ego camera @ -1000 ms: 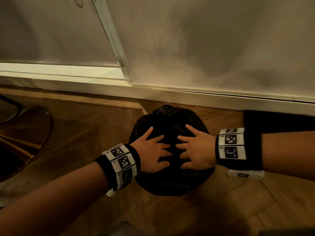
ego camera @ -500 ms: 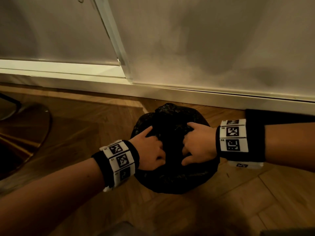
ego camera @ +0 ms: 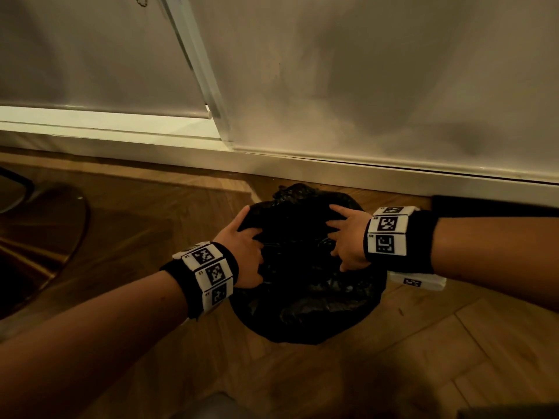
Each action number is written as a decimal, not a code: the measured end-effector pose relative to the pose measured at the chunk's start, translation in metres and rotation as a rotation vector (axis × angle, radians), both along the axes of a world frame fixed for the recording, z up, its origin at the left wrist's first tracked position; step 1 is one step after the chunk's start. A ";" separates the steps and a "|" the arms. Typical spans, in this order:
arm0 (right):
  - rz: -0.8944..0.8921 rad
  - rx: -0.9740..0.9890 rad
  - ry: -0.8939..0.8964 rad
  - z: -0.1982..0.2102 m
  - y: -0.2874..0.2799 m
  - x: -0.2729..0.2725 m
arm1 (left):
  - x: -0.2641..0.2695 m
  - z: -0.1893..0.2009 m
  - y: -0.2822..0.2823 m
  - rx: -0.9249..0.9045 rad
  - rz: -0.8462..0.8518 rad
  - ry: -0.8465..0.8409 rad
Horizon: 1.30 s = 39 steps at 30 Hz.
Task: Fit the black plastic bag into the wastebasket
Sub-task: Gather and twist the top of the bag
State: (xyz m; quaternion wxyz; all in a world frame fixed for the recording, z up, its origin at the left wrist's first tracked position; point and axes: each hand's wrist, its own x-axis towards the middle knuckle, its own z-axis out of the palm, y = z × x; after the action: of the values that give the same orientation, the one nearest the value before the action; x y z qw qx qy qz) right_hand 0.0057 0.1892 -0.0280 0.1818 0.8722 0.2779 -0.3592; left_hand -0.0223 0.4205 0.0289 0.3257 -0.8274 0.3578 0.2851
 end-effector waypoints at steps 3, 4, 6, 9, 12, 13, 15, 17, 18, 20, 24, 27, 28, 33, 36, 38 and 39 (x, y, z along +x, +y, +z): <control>0.121 -0.102 0.009 0.004 0.002 -0.001 | -0.001 0.002 -0.002 -0.040 0.023 -0.002; 0.120 -0.078 0.006 0.011 0.005 -0.006 | -0.003 0.003 -0.003 -0.096 0.037 -0.006; 0.141 -0.014 0.031 0.033 0.018 -0.026 | -0.013 0.006 -0.008 -0.257 0.073 0.041; 0.107 0.165 0.180 0.050 0.025 -0.063 | -0.037 0.006 -0.015 -0.414 0.118 0.290; 0.053 0.227 0.275 0.051 0.017 -0.083 | -0.051 0.000 -0.013 -0.450 0.154 0.463; 0.083 0.228 0.239 0.049 0.016 -0.087 | -0.053 -0.002 -0.011 -0.461 0.120 0.455; 0.150 0.212 0.162 0.043 0.014 -0.089 | -0.053 -0.006 -0.008 -0.460 0.050 0.406; 0.188 0.192 0.140 0.037 0.013 -0.088 | -0.053 -0.009 -0.006 -0.400 0.051 0.412; 0.196 0.174 0.137 0.034 0.012 -0.087 | -0.052 -0.010 -0.005 -0.375 0.056 0.421; 0.211 0.149 0.134 0.036 0.012 -0.086 | -0.051 -0.010 -0.004 -0.359 0.061 0.434; 0.264 0.163 0.088 0.038 0.009 -0.085 | -0.053 -0.005 -0.004 -0.379 0.055 0.416; 0.266 0.162 0.071 0.036 0.006 -0.085 | -0.054 -0.008 -0.004 -0.396 0.047 0.404; 0.252 0.176 0.086 0.035 0.005 -0.085 | -0.053 -0.009 -0.003 -0.409 0.050 0.413; -0.099 0.642 0.133 0.066 -0.018 -0.066 | -0.030 0.023 0.019 -0.986 0.631 0.663; -0.518 1.031 -0.055 0.077 -0.046 -0.054 | -0.016 0.024 0.051 -1.507 0.958 0.421; -0.734 1.097 -0.201 0.072 -0.059 -0.050 | -0.014 0.008 0.066 -1.507 1.067 0.227; -0.806 1.057 -0.273 0.066 -0.064 -0.048 | -0.014 -0.001 0.070 -1.461 1.137 0.173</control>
State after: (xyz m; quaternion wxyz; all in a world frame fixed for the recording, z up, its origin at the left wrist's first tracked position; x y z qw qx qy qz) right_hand -0.0419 0.1251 0.0377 -0.3838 0.9168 0.0441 -0.1013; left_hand -0.0360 0.4904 0.0283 -0.4928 -0.8540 0.0123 0.1665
